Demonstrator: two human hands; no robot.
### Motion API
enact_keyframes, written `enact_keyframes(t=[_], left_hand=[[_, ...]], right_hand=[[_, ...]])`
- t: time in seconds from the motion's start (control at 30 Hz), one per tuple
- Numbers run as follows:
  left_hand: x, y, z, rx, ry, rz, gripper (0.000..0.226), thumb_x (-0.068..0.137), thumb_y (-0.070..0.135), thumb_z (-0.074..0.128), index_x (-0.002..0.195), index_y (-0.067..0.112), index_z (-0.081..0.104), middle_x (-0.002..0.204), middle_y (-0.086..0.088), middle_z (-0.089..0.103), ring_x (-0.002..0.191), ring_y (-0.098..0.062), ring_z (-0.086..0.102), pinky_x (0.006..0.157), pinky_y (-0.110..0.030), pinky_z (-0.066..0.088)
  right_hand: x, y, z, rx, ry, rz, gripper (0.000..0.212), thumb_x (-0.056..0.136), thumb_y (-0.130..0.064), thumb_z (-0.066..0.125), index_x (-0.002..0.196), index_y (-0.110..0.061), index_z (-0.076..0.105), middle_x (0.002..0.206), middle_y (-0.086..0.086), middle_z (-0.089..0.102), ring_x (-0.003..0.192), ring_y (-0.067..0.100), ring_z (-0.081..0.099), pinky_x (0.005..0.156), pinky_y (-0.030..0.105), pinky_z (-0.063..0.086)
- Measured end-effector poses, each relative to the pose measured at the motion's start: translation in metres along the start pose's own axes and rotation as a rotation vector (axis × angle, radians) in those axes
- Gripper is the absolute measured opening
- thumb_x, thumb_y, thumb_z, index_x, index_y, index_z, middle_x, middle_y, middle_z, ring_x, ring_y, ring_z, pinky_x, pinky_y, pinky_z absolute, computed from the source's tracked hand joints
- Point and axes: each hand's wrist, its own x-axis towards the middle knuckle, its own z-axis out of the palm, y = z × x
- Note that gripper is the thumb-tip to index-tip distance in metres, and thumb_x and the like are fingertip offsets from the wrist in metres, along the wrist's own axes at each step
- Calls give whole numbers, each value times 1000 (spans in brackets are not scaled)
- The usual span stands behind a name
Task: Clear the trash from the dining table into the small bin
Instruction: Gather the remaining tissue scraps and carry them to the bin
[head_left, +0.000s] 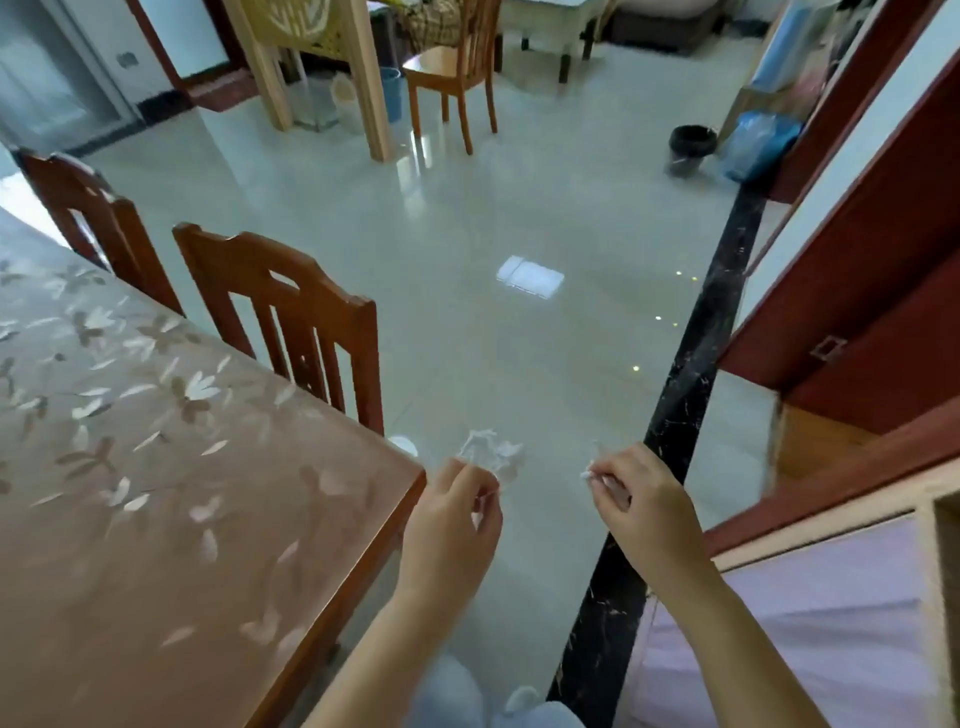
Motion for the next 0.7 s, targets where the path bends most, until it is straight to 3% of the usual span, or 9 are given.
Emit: enact_keyframes(t=[0.2,0.37,0.53,0.7], left_hand=[[81,12,64,-32,-96,19,13,75,-6,66,76,6,60,78,0,55,64,-20,55,58,-34,50],[177,9,118,-78,-97,42,15,75,-5,66,76,9,61,78,5,53,62,-12,52,58,-12,39],[296,2,149,-113,-32,63,15,74,-6,65,74,8,59,76,5,51,61,-18,54,55,-29,46],[412,-14,158,-107,79,14,17,73,-7,65,73,8,59,75,5,50,61,-15,55,56,-28,47]], right_hand=[[55,55,-20,-23,55,91,4,79,-3,64,78,-4,61,76,8,55,68,21,56,57,25,41],[148,98,-28,-83,69,92,2,80,-4,64,79,-5,62,77,8,56,70,21,54,59,29,47],[276,119,-29,-133,48,44,4,79,-1,63,79,-5,62,77,8,57,71,21,54,61,26,42],[406,123,-14,-115,15,-83,4,79,-3,64,80,-7,62,79,6,58,73,18,55,65,24,46]])
